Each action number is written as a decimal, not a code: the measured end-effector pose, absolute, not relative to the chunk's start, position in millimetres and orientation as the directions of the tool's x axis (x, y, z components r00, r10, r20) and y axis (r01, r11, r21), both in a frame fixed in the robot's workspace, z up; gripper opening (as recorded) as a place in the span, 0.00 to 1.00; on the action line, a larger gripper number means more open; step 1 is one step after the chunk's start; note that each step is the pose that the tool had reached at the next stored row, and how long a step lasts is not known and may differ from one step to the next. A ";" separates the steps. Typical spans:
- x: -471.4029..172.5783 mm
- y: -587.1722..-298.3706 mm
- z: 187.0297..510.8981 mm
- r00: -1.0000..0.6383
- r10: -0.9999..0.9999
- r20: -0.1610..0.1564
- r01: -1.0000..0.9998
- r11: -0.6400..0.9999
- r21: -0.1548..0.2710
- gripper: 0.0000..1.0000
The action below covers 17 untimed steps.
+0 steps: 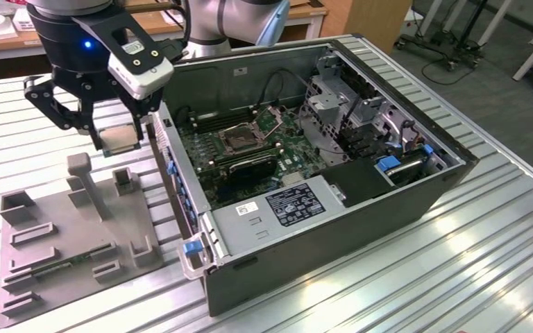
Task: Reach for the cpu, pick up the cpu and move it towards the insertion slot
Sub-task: 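Pick up the cpu and move it towards the insertion slot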
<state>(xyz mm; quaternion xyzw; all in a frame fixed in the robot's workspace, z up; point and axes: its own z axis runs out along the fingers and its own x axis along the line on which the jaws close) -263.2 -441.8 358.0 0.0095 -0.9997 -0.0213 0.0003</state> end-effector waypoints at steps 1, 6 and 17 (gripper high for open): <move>-263.2 -441.8 358.1 -1.000 -0.019 0.000 -0.019 0.999 0.043 0.54; -263.2 -441.7 358.3 -1.000 -0.019 0.000 -0.019 0.999 0.043 0.54; -255.7 -441.7 358.3 -1.000 -0.019 0.000 -0.019 0.999 0.043 0.54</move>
